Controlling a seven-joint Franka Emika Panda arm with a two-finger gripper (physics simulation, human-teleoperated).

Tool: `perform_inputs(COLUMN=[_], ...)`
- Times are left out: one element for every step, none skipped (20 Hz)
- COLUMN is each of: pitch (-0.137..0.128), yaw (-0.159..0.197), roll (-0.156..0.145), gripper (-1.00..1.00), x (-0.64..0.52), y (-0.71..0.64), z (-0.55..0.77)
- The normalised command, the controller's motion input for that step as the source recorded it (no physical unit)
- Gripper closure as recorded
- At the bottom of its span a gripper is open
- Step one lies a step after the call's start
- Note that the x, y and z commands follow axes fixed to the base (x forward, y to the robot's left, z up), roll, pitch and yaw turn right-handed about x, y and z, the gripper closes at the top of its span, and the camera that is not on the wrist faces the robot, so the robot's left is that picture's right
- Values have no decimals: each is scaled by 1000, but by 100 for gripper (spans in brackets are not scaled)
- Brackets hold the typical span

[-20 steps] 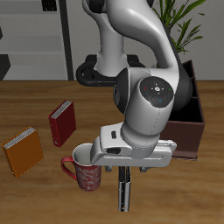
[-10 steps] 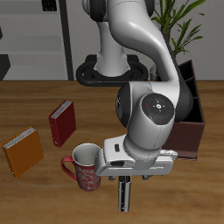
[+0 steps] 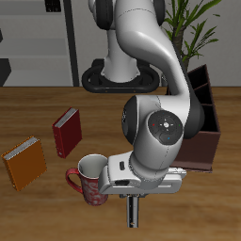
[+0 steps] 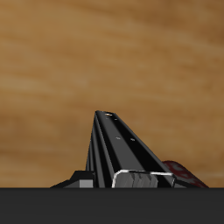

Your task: Place the striped book into the left desk caddy's front compartment

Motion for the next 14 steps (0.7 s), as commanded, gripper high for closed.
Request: perform_inputs(pitch=[18,-9,0,-44,-14,-33,-30,-30,-50,-75,-62,-65,-66,0], yaw=[-3,-33,0,-17,-12,-46,-100,-11,-42,-32,-24,-41,-33,0], roll=[9,-26,0,-7,9,-25,12,-20,-93,7,-21,-29,51,0], gripper=[100,100,100,100,100,100,100,100,100,100,100,100,100,100], x=[-49,-114,0,-163,-181,-227,-249,-217,-296,-292,-363,-366,-419,60], y=[-66,-103,0,27,-94,23,86,-57,-58,47,-7,-5,81,-76], z=[-35,67,0,211,219,334,418,455,596,626,661,686,669,-9])
